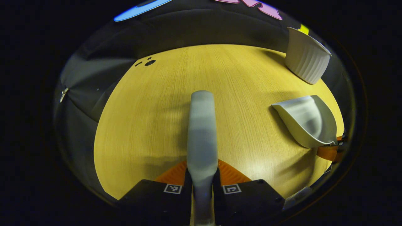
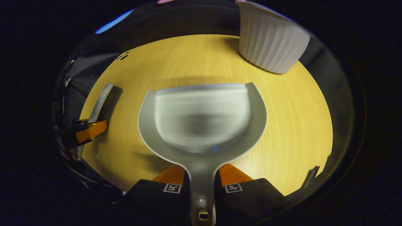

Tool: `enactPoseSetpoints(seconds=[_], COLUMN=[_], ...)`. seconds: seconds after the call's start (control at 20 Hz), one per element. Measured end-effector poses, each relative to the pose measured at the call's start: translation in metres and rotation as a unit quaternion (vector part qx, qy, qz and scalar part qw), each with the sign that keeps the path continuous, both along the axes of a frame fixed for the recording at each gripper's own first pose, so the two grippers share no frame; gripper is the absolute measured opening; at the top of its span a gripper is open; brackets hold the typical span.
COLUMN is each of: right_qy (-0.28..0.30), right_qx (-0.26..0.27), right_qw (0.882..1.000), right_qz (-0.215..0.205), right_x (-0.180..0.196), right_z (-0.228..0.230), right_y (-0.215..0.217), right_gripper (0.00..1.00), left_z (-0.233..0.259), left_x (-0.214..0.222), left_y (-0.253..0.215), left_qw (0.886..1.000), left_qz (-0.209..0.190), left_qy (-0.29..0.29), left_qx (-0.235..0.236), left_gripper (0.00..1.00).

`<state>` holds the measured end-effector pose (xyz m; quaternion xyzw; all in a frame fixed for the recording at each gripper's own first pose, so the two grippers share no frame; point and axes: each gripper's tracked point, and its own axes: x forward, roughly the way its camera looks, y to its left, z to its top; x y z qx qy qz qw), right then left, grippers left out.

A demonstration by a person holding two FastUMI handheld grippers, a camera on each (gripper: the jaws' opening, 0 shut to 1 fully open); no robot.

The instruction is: Pick up the small broom and dustpan from the desktop, sweep the trash into the dustpan with the broom, and then empty the trash into the garbage bin.

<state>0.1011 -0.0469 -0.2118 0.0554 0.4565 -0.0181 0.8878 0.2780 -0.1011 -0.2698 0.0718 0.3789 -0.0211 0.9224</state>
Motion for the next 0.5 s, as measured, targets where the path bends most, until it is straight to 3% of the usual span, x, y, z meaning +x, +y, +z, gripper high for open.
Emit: enactPoseSetpoints(seconds=[0.05,0.1,0.25,0.3,0.4,0.5], right_qy=[0.002,0.004,-0.002,-0.005,-0.016,-0.034], right_qx=[0.003,0.005,0.018,0.020,0.033,0.034], right_qw=[1.000,1.000,1.000,1.000,0.999,0.999], right_qz=[0.001,0.003,0.000,0.000,0.000,-0.007], right_x=[0.000,-0.001,0.001,-0.001,0.000,-0.002], right_z=[0.000,0.001,0.003,0.004,0.011,0.019], right_y=[0.000,0.001,0.001,0.001,0.004,0.002], right_gripper=[0.36,0.32,0.47,0.43,0.59,0.90], left_z=[-0.001,-0.002,0.005,0.009,0.019,0.027], left_x=[-0.001,-0.003,-0.008,-0.007,-0.005,-0.006], left_y=[-0.001,-0.001,-0.003,-0.004,-0.007,-0.010], left_qw=[1.000,1.000,1.000,1.000,0.999,0.999], left_qz=[0.004,0.008,0.009,0.008,0.004,-0.005], left_qy=[0.003,0.004,-0.003,-0.012,-0.030,-0.045], left_qx=[0.002,0.003,-0.001,-0.003,-0.010,-0.011], left_gripper=[0.31,0.39,0.39,0.36,0.69,0.88])
